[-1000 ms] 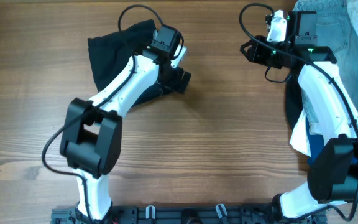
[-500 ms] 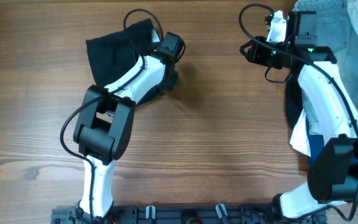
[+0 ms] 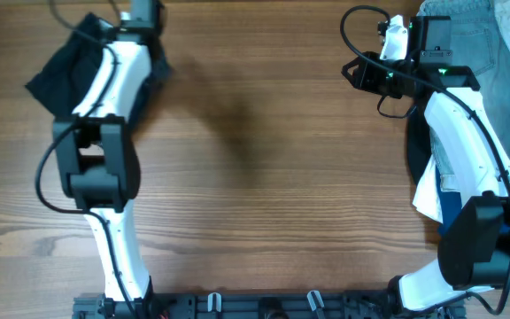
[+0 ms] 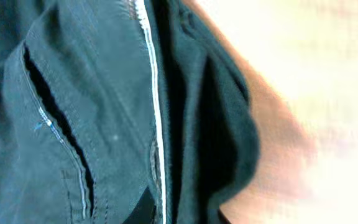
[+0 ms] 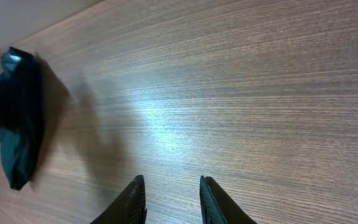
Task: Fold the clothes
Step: 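Lift the folded trousers and carry them to the top-left table corner with the left gripper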
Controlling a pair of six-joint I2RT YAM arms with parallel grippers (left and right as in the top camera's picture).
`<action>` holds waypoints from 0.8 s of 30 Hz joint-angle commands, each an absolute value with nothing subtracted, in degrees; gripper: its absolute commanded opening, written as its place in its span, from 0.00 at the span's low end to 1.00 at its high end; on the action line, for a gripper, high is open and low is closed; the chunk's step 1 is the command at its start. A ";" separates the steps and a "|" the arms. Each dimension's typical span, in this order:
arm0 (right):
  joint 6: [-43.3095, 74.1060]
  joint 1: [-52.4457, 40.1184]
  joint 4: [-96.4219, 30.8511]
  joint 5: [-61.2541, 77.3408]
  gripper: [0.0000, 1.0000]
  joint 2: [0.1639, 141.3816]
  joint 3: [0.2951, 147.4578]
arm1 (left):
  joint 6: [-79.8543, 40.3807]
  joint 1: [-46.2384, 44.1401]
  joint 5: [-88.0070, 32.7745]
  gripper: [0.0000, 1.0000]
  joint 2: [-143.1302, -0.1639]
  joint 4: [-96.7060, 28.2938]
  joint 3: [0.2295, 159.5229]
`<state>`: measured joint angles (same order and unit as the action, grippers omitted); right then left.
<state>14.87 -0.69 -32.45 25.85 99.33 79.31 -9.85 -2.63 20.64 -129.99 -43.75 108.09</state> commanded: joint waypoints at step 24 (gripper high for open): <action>13.56 -0.80 -32.42 25.26 0.37 99.98 79.02 | -2.24 3.57 16.10 1.00 -125.84 -48.58 109.49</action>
<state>14.68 -0.69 -32.45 25.85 99.33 79.26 -9.15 2.44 16.21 -128.16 -39.86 109.25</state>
